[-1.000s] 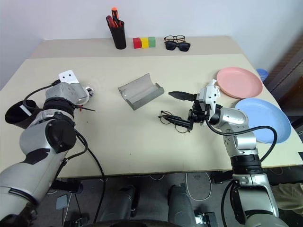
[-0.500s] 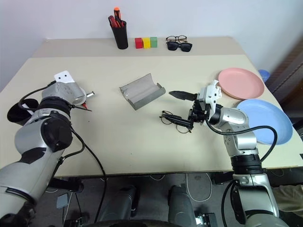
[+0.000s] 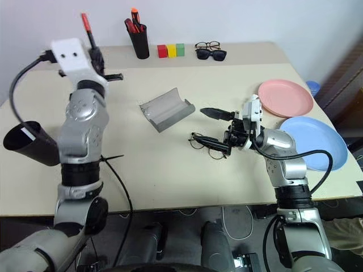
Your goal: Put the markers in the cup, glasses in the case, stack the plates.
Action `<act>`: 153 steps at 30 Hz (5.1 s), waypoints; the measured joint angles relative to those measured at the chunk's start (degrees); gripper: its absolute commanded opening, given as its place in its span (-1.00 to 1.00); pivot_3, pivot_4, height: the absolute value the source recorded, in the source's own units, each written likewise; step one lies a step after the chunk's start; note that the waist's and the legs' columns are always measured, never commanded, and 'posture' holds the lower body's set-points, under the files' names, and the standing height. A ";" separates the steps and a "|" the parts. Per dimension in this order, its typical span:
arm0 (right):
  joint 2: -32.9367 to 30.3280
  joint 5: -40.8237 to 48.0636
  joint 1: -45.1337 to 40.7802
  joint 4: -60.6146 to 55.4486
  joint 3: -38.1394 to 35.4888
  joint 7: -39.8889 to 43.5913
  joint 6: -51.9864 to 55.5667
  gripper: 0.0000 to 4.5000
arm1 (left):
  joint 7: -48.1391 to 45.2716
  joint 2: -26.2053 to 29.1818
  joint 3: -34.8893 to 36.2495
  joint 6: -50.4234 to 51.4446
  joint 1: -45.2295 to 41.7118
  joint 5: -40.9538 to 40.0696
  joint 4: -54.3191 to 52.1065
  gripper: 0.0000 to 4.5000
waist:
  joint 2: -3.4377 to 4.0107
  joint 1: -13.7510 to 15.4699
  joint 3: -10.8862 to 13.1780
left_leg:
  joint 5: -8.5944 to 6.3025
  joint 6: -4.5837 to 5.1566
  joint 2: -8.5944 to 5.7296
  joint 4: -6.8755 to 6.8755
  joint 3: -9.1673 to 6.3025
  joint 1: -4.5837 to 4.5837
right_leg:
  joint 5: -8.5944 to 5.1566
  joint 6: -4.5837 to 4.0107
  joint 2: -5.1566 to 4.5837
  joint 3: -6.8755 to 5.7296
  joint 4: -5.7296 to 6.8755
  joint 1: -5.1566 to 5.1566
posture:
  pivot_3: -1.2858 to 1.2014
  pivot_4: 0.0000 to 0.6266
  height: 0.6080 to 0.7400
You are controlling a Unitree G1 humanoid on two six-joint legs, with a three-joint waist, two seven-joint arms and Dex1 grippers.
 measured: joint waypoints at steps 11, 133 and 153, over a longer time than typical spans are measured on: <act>2.01 -1.72 -3.40 4.84 1.25 3.76 -2.62 0.95 | 5.28 5.69 6.28 -26.85 17.51 12.31 -2.52 -0.99 | 0.00 0.26 0.00 | -0.02 0.03 -0.01 0.09 -0.10 -0.06 | 0.02 -0.04 -0.01 -0.06 -0.02 0.00 | 0.03 -0.52 1.00; -7.47 -12.86 32.53 -22.65 -11.10 -28.88 -0.88 0.95 | -83.07 14.26 -38.77 10.10 -10.18 2.11 20.72 -0.98 | 0.07 0.08 0.02 | -0.12 0.23 0.01 0.16 -0.04 -0.15 | -0.34 -0.14 -0.14 -0.12 -0.07 0.01 | 0.03 -0.52 1.00; -9.95 -12.34 32.27 -21.88 -13.10 -26.82 -0.87 0.95 | -83.01 21.16 -37.13 9.34 -7.01 3.04 18.37 -0.57 | 0.07 0.24 0.02 | -0.12 0.24 0.01 0.18 -0.04 -0.15 | -0.33 -0.17 -0.15 -0.11 -0.07 0.04 | 0.03 -0.52 1.00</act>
